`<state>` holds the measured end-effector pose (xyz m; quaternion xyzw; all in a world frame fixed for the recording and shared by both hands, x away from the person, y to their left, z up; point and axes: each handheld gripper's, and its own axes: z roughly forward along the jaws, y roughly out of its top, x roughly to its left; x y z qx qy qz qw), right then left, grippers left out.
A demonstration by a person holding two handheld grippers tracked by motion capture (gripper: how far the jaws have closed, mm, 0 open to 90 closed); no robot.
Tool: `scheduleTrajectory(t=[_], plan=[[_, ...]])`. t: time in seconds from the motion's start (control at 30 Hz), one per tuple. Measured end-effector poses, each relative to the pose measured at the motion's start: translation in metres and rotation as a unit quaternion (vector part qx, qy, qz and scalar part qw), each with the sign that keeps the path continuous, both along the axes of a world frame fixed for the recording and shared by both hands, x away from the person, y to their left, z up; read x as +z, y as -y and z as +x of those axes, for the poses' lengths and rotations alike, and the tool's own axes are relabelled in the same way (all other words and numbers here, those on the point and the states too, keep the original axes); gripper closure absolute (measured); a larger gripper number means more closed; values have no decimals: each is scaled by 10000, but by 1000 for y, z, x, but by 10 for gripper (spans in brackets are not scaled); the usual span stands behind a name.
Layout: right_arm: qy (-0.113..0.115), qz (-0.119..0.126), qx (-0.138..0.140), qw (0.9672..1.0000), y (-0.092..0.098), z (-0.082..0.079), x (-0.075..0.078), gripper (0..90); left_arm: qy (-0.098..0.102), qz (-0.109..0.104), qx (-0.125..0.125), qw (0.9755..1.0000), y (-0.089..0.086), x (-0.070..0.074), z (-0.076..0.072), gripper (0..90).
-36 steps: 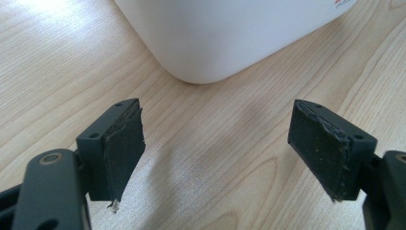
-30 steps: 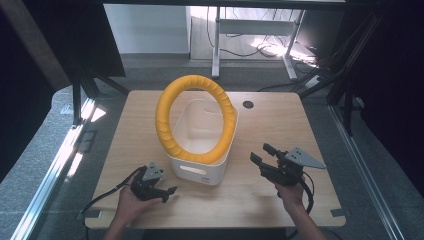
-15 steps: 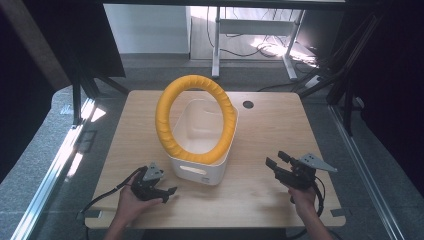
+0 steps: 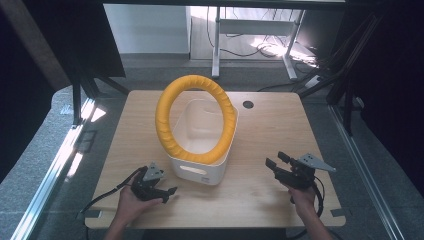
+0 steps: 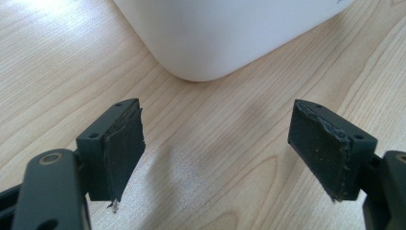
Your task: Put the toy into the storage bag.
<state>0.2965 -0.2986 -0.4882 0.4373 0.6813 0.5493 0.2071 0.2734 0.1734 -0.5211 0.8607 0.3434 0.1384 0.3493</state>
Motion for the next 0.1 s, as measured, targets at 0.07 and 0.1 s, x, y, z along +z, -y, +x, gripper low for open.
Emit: scheduleTrajectory(t=[0.07,0.1], plan=[[-9,-21,18,10000,-1,0,-1,365,-4,3,-4,10000,0,0,0,198],[-22,-21,23,10000,-1,0,-1,364,-3,5,-4,10000,0,0,0,198]])
